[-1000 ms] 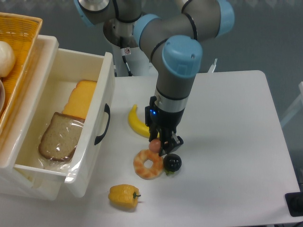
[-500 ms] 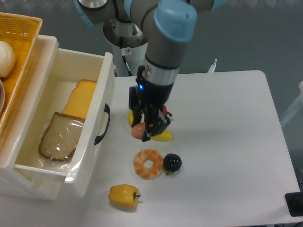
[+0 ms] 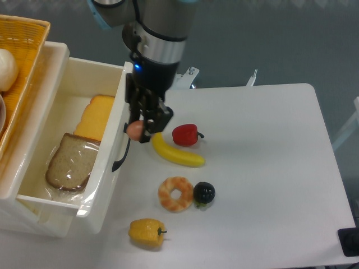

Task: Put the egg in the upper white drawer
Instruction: 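Lift the egg and carry it over the open white drawer, then lower the egg into the drawer onto the wrapped bread slice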

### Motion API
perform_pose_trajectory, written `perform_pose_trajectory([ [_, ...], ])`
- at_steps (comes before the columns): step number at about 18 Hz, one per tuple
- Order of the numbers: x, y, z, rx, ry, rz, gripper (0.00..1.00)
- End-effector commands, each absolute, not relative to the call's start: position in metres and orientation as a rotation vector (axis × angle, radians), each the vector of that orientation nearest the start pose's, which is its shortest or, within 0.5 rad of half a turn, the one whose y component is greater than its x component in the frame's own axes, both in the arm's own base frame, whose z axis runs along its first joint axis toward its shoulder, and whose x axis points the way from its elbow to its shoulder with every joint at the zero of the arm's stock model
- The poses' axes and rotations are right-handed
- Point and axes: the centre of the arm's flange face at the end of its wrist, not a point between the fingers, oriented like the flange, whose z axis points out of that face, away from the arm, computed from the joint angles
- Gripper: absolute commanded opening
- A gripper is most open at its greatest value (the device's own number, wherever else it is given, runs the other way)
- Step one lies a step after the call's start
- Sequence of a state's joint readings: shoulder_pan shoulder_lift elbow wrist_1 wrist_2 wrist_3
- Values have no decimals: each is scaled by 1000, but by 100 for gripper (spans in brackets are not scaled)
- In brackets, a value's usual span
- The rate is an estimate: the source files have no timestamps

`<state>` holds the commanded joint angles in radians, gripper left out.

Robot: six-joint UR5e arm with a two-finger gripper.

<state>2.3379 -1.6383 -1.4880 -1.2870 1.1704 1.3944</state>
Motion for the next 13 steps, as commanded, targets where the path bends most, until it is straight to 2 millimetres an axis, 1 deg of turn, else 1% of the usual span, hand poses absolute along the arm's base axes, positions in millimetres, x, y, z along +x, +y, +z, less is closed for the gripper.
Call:
perform_pose_trajectory([
  [1, -245, 514, 533, -2492, 908, 92, 45],
  [3, -234, 512, 540, -2487, 914, 97, 45],
  [5, -226, 514, 536, -2488, 934, 79, 45],
  [7, -212, 519, 528, -2500, 982, 71, 44],
  [10, -189, 527, 522, -2527, 1056, 87, 44],
  [12, -180, 529, 514, -2546, 1094, 80, 44],
  [13, -172, 530, 512, -2546, 1123, 71, 44],
])
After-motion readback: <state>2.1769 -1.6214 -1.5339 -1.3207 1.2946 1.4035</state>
